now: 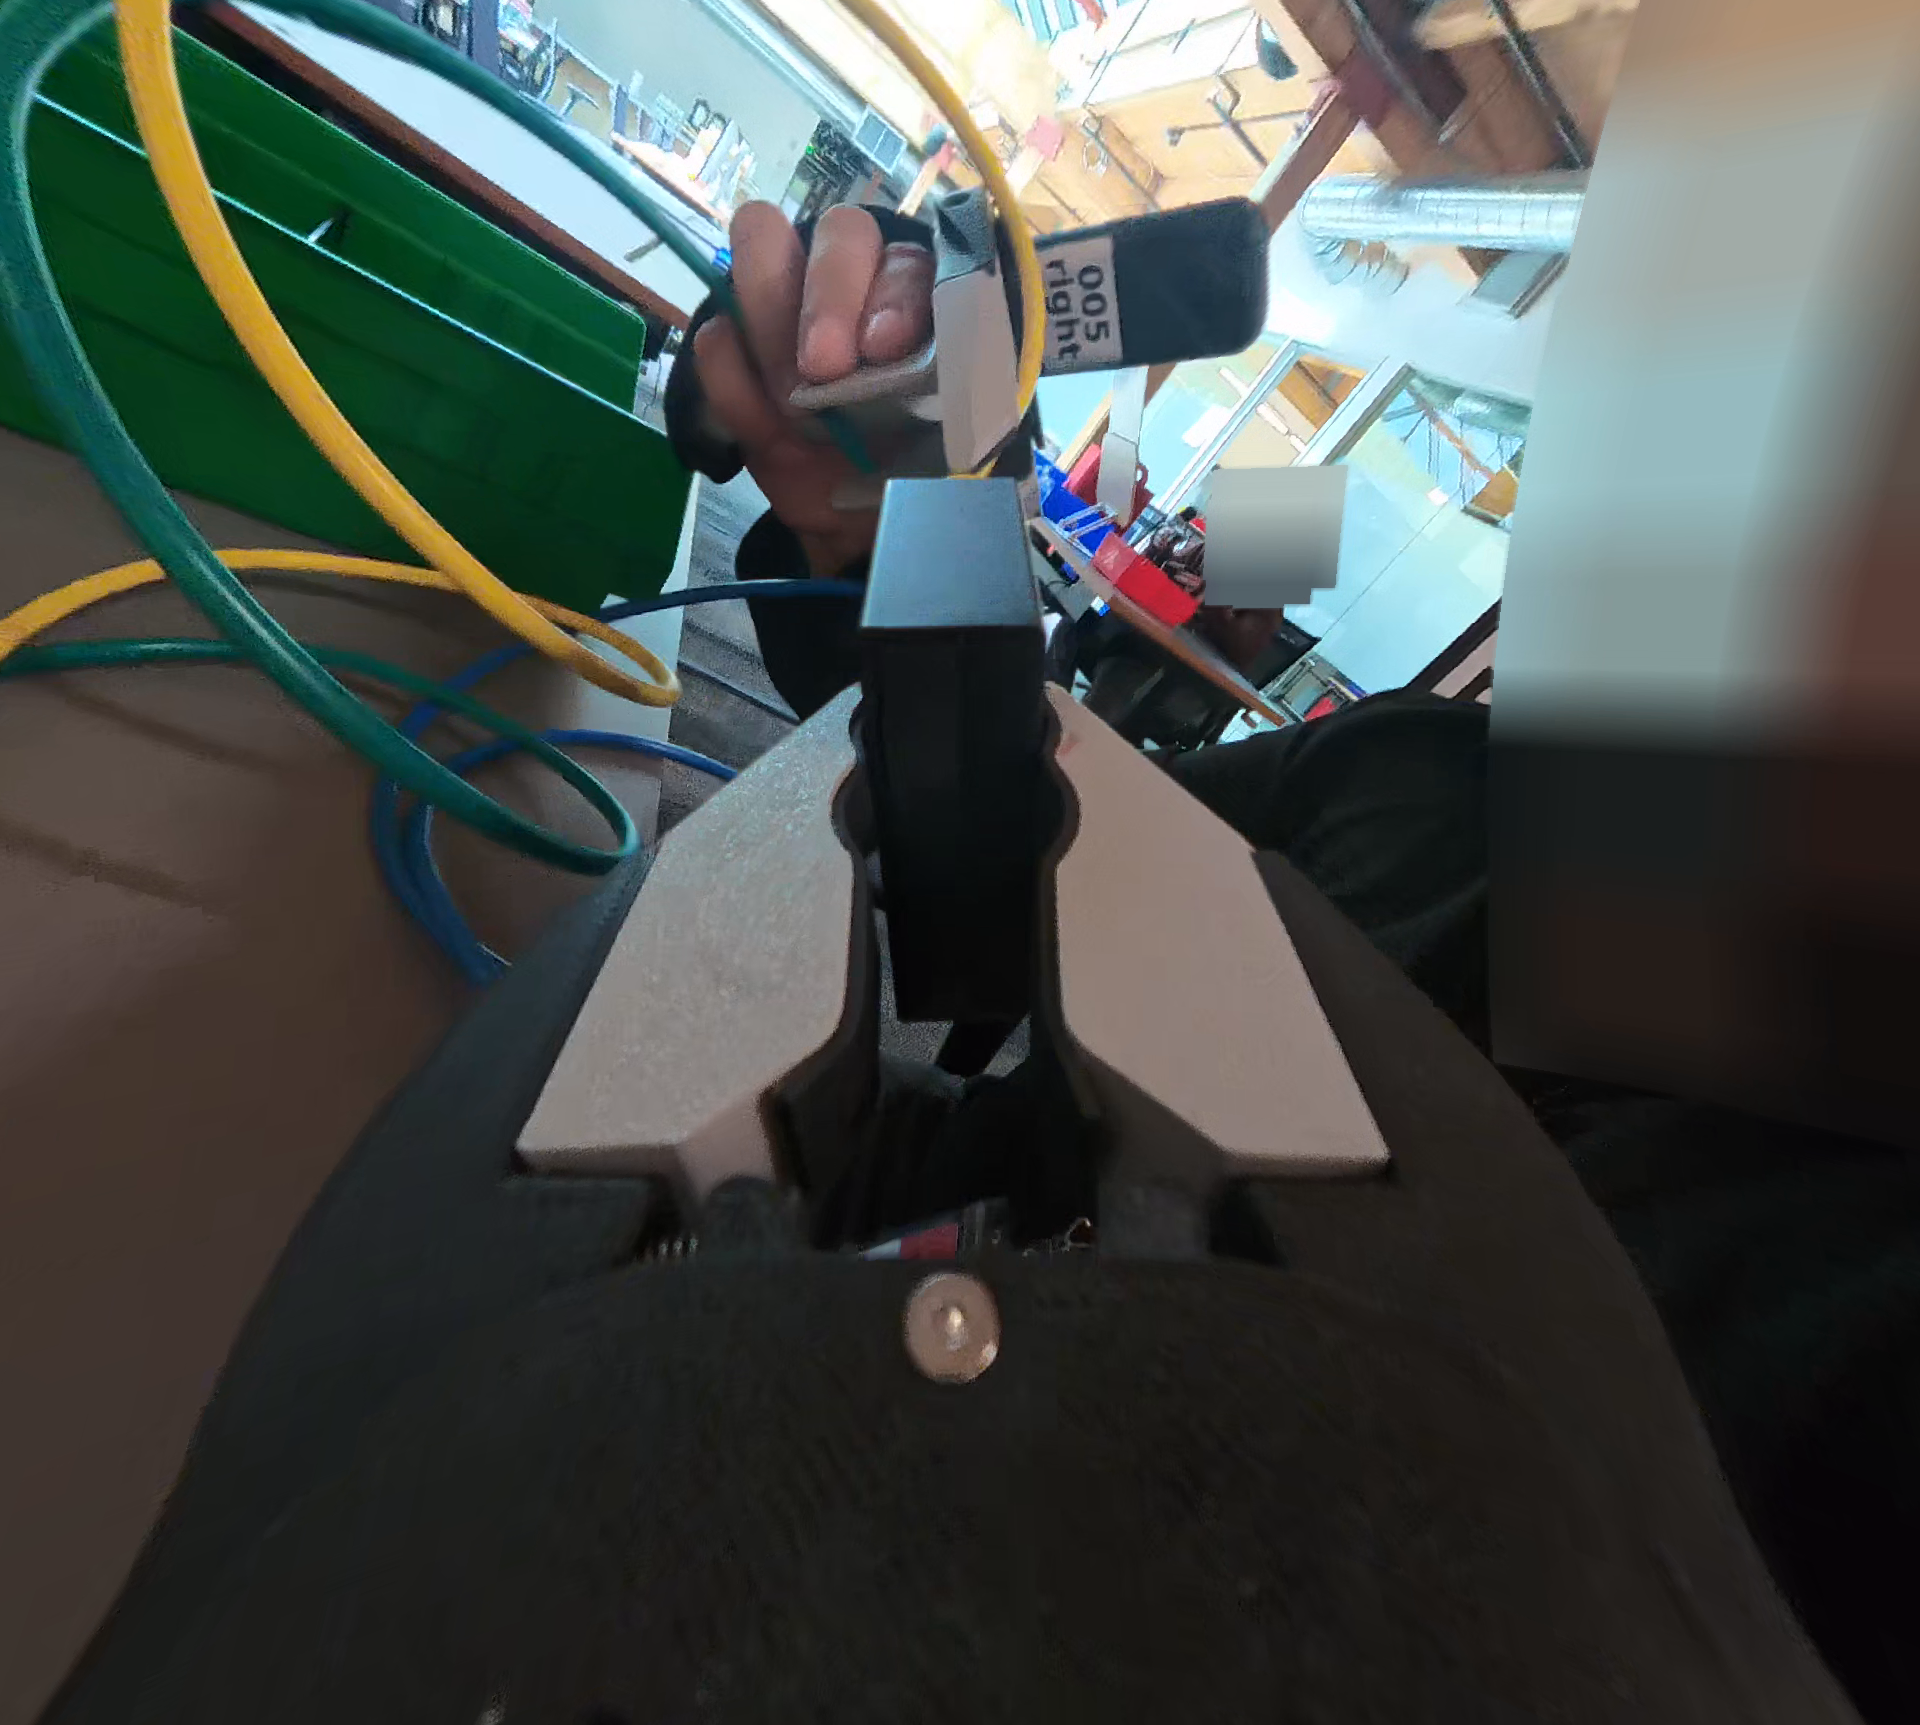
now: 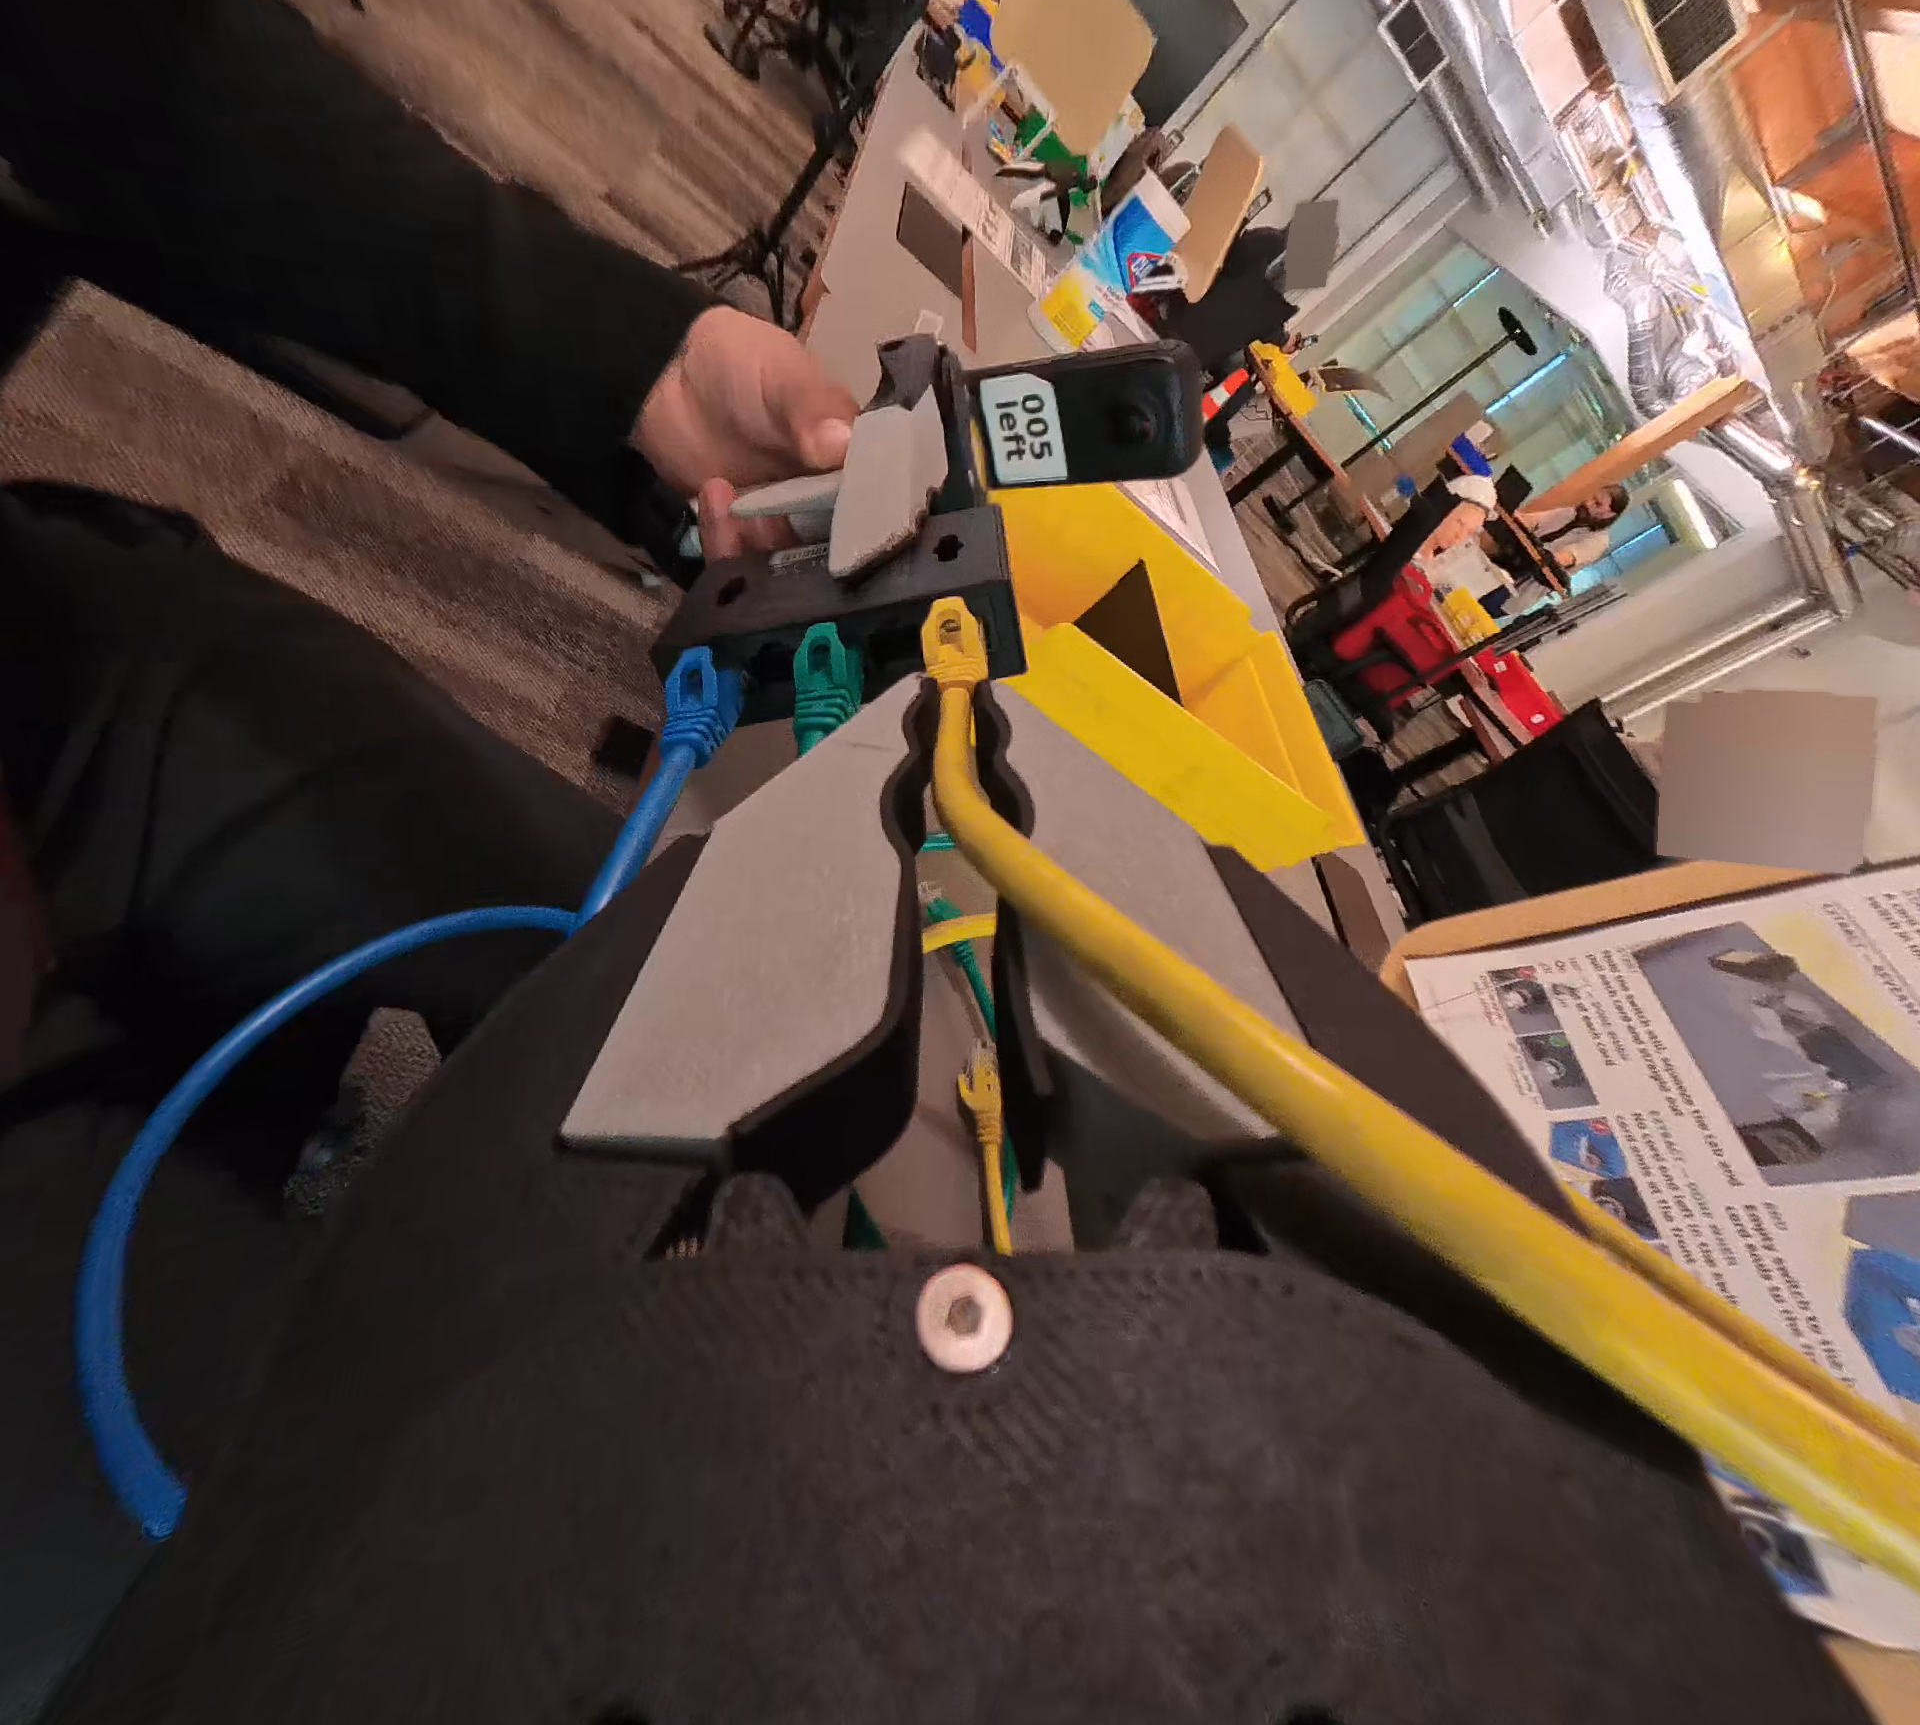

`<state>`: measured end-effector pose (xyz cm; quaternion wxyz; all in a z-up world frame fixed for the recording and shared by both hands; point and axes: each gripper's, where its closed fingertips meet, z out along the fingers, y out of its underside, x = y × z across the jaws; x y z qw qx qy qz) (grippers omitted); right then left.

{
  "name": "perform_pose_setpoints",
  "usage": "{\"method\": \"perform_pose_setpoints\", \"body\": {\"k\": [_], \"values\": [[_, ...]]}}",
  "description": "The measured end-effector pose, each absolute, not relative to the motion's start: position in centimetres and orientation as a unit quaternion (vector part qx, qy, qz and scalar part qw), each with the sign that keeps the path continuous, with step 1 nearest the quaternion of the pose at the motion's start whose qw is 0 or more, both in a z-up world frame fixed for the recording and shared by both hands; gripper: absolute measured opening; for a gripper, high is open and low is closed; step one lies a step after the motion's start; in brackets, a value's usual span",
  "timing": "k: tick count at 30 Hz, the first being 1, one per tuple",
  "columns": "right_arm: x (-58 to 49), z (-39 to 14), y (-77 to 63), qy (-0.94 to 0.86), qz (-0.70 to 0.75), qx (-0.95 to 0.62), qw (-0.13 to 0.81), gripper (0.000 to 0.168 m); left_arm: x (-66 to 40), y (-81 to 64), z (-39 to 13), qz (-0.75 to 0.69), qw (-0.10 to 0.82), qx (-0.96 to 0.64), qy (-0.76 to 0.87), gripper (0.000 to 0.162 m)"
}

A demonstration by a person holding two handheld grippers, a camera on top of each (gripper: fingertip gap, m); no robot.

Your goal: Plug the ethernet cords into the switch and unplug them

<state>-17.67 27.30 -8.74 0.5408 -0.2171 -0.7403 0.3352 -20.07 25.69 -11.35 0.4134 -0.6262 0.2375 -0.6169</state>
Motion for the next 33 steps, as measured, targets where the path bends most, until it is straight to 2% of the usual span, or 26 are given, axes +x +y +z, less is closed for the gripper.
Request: {"method": "perform_pose_setpoints", "body": {"k": [11,16,18,23,25,27,28,29,33], "values": [[-18.0,-10.1,28.1,-0.75,0.345,-0.238,0.512,0.004,-19.8,26.2,-12.9,-0.607,0.4,-0.645,0.236,0.026],[-17.9,-7.6,27.9,-0.702,0.417,-0.232,0.529,0.004,-19.9,26.2,-10.4,-0.618,0.432,-0.613,0.238,0.026],[-18.1,-7.4,28.6,-0.694,0.395,-0.245,0.55,0.016,-20.3,26.4,-10.2,-0.601,0.448,-0.618,0.238,0.026],[-17.0,-5.8,31.5,-0.65,0.387,-0.305,0.578,0.028,-23.8,27.2,-8.5,-0.619,0.491,-0.588,0.174,0.026],[-15.9,-4.6,34.6,-0.592,0.397,-0.365,0.599,0.017,-25.3,27.6,-7.9,-0.625,0.51,-0.572,0.146,0.026],[-14.6,-4.8,38.6,-0.526,0.421,-0.464,0.575,0.022,-26.4,28.0,-7.5,-0.611,0.534,-0.569,0.131,0.025],[-13.9,-4.7,39.6,-0.497,0.448,-0.493,0.557,0.032,-26.7,28.2,-7.6,-0.597,0.543,-0.576,0.13,0.025],[-13.4,-4.3,39.9,-0.477,0.478,-0.504,0.538,0.033,-26.5,28.3,-8.0,-0.579,0.546,-0.59,0.139,0.025],[-13.2,-1.7,35.5,-0.481,0.577,-0.445,0.487,0.032,-24.7,28.7,-10.1,-0.464,0.547,-0.665,0.207,0.025]]}}
